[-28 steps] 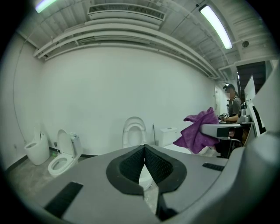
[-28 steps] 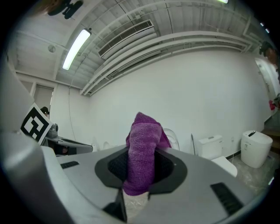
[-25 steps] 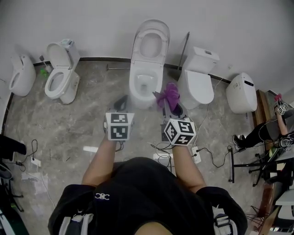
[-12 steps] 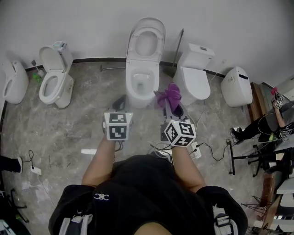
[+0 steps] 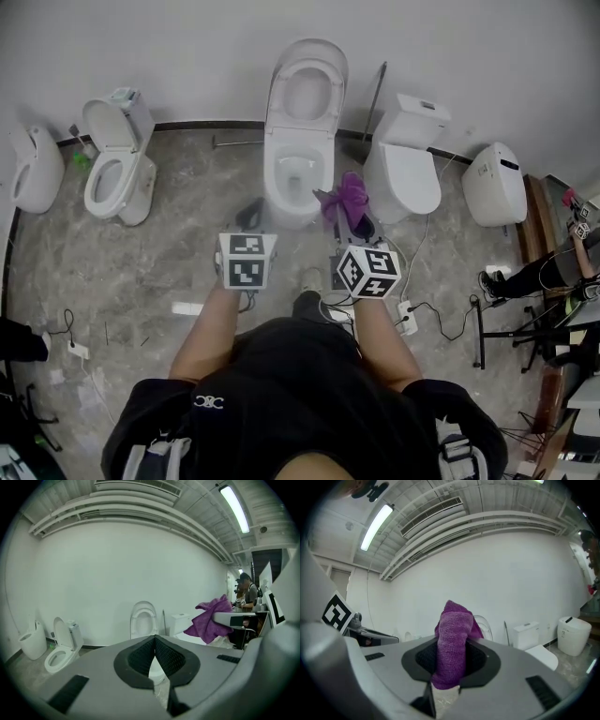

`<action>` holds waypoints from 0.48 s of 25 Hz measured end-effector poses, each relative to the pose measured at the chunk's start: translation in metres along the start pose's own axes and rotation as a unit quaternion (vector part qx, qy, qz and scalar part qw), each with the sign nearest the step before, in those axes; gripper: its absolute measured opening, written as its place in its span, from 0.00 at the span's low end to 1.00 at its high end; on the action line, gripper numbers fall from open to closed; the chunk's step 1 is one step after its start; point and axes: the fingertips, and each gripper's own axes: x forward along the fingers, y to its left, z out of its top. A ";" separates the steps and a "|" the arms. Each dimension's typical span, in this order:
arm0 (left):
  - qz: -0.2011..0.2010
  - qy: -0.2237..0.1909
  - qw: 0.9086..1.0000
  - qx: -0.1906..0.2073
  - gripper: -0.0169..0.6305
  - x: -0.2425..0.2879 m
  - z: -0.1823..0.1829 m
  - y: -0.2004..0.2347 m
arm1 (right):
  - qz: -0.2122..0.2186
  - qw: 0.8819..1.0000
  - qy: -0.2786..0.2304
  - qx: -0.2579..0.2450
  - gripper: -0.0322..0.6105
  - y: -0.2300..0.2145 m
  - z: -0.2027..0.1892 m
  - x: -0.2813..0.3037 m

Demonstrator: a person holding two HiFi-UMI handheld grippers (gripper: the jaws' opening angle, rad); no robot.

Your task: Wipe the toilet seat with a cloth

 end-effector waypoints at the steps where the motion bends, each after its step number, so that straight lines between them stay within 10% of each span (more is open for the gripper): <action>1: 0.002 0.002 1.000 0.001 0.03 0.011 0.002 0.000 | 0.003 1.000 0.000 0.001 0.20 -0.007 0.001 0.011; 12: 0.058 0.017 0.998 -0.007 0.03 0.151 0.067 0.023 | 0.044 0.999 0.019 0.011 0.20 -0.109 0.029 0.156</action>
